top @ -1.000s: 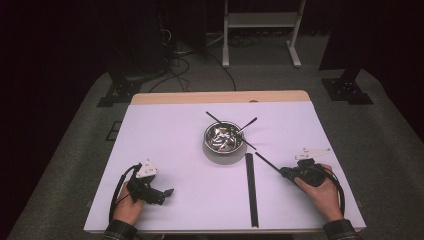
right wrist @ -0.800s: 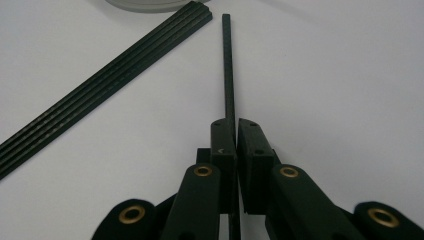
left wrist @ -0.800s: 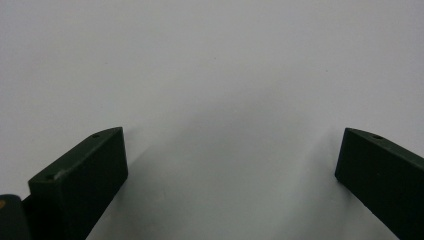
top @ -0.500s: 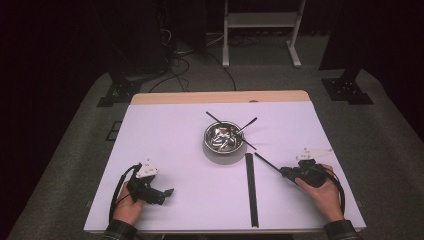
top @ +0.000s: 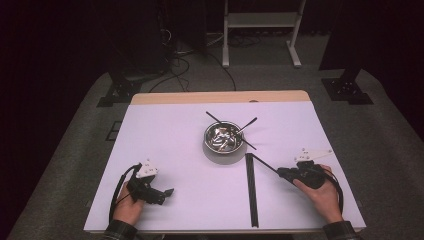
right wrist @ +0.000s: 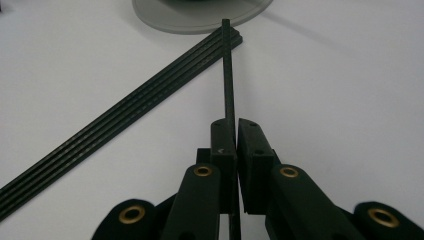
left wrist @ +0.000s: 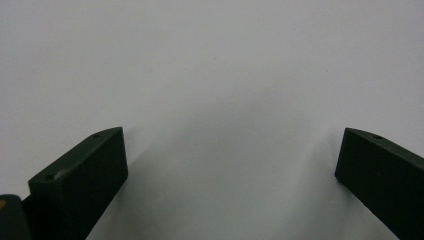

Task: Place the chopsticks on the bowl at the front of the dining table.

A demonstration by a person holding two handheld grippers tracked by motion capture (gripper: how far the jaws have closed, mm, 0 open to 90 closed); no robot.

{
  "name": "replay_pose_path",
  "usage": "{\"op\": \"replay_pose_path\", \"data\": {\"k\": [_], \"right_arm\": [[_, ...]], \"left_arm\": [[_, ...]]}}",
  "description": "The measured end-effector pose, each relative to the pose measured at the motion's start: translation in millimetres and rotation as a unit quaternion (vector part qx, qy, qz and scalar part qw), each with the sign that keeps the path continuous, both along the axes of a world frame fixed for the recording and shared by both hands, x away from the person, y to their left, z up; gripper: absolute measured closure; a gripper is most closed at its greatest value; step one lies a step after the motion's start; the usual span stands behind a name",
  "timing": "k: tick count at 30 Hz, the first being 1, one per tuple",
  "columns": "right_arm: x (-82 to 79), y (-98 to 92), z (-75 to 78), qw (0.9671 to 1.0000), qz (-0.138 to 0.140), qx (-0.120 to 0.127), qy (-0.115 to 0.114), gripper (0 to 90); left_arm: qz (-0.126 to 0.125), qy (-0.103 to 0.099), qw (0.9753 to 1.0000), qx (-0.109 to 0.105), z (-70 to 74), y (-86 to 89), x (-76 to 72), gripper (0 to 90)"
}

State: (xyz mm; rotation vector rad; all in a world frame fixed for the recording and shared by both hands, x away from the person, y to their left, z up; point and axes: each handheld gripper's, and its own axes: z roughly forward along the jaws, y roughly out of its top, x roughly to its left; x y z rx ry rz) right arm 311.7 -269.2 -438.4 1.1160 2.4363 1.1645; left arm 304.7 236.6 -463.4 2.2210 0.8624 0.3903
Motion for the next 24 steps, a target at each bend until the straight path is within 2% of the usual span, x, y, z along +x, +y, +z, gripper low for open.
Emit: {"op": "replay_pose_path", "data": {"k": [15, 24], "right_arm": [[-3.8, 6.5, 7.8, 0.9999, 0.011, 0.007, -0.009, 85.5], [-4.5, 8.1, 16.2, 0.9993, 0.015, 0.031, -0.014, 85.5]], "left_arm": [[0.0, 0.0, 1.0, 0.0, 0.0, 0.0, 0.1, 0.0], [0.0, 0.001, 1.0, 0.0, 0.0, 0.0, 0.1, 0.0]]}}
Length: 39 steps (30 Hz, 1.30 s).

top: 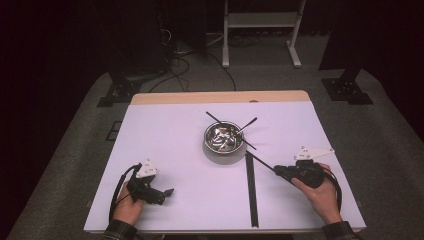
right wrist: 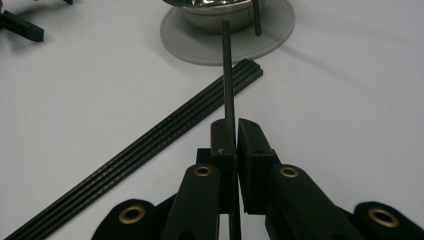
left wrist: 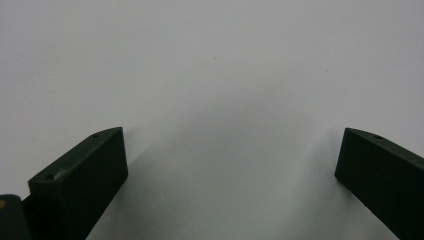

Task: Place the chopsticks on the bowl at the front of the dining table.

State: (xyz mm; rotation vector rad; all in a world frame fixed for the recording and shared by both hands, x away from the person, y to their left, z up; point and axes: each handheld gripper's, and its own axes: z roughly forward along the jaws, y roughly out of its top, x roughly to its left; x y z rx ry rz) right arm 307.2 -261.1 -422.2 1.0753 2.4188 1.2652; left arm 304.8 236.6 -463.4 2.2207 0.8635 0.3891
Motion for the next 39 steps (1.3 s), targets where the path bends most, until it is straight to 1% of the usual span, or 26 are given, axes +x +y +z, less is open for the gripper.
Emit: {"op": "replay_pose_path", "data": {"k": [3, 15, 28, 39], "right_arm": [[0.1, 1.0, 3.4, 1.0, 0.001, 0.001, -0.006, 85.5], [3.8, 7.6, 13.4, 0.9998, 0.006, 0.006, -0.019, 85.5], [9.3, 12.9, 19.7, 0.9997, 0.007, 0.009, -0.023, 85.5], [19.9, 21.9, 26.3, 0.9995, 0.012, 0.012, -0.028, 85.5]], "left_arm": [[0.0, 0.0, 1.0, 0.0, 0.0, 0.0, 0.0, 0.0], [0.0, 0.0, 1.0, 0.0, 0.0, 0.0, 0.0, 0.0], [0.0, 0.0, 1.0, 0.0, 0.0, 0.0, 0.0, 0.0], [0.0, 0.0, 1.0, 0.0, 0.0, 0.0, 0.0, 0.0]]}}
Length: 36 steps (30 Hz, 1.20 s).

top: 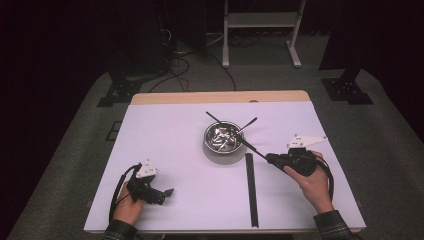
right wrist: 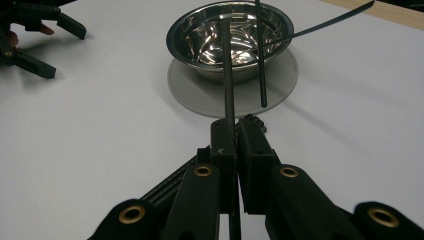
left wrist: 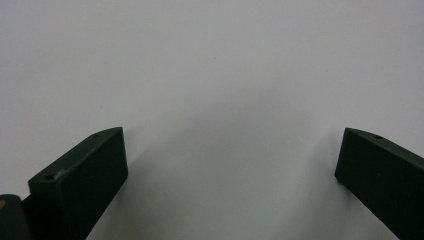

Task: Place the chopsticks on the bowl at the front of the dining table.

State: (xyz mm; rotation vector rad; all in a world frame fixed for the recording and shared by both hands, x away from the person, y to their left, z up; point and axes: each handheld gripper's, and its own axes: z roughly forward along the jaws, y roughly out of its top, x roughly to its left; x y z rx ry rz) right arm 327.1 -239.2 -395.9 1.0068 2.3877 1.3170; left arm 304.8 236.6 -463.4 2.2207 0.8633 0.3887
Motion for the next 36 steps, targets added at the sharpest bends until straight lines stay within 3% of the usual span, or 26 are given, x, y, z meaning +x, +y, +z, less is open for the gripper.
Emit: {"op": "replay_pose_path", "data": {"k": [36], "right_arm": [[36.3, 42.5, 13.6, 0.9998, 0.02, 0.001, -0.006, 85.5]], "left_arm": [[0.001, 0.0, 1.0, -0.001, -0.1, -0.1, 0.0, 0.0]]}}
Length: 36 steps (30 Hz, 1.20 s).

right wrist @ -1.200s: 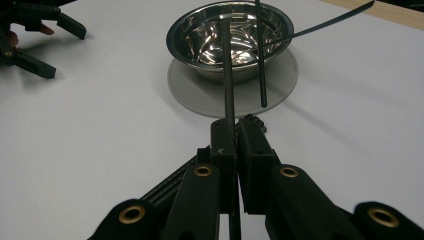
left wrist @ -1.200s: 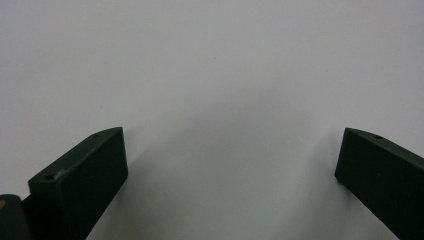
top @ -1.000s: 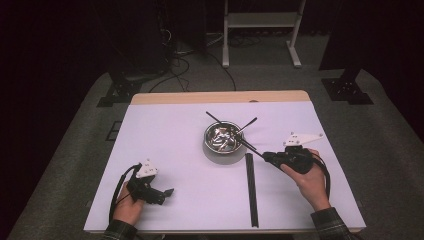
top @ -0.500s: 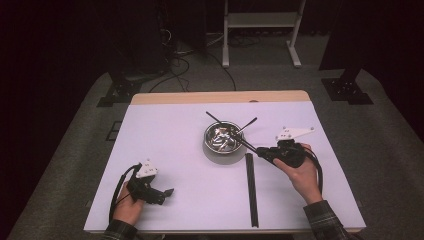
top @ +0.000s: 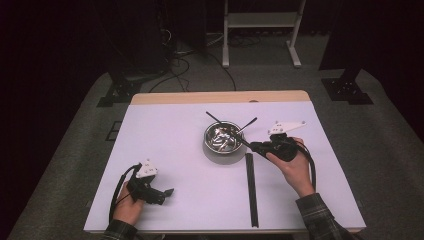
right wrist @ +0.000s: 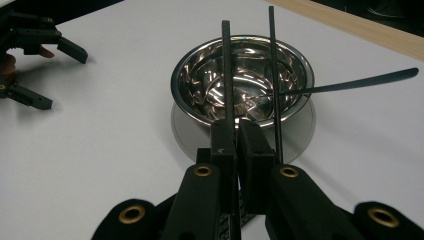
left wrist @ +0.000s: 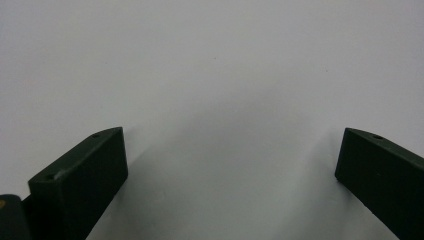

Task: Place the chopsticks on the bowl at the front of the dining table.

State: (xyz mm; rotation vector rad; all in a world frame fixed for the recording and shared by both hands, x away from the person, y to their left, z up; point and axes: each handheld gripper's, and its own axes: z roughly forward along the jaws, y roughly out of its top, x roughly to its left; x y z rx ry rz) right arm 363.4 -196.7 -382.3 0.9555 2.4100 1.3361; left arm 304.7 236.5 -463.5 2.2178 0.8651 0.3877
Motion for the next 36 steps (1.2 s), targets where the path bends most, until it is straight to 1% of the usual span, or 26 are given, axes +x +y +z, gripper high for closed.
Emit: {"op": "replay_pose_path", "data": {"k": [7, 10, 18, 27, 32, 36], "right_arm": [[6.5, 5.5, -1.1, 1.0, -0.001, -0.003, 0.004, 85.5], [9.4, 7.4, -1.6, 1.0, -0.002, 0.0, 0.005, 85.5], [17.4, 13.9, -0.3, 1.0, -0.003, -0.002, 0.003, 85.5], [26.3, 21.7, -0.9, 1.0, -0.005, 0.0, 0.007, 85.5], [30.3, 27.8, -2.1, 0.9999, -0.006, -0.008, 0.007, 85.5], [33.8, 30.8, -3.8, 0.9999, -0.009, -0.006, 0.009, 85.5]], "left_arm": [[-0.001, 0.0, 1.0, 0.001, 0.1, 0.1, 0.0, 0.0], [0.0, 0.0, 1.0, 0.001, 0.1, 0.1, 0.0, 0.0], [0.0, -0.001, 1.0, 0.0, 0.0, 0.0, 0.0, 0.0], [0.0, -0.001, 1.0, 0.001, 0.1, 0.1, 0.1, 0.0], [-0.001, -0.001, 1.0, 0.001, 0.1, 0.2, 0.1, 0.0], [-0.001, 0.0, 1.0, 0.002, 0.1, 0.2, 0.0, 0.0]]}}
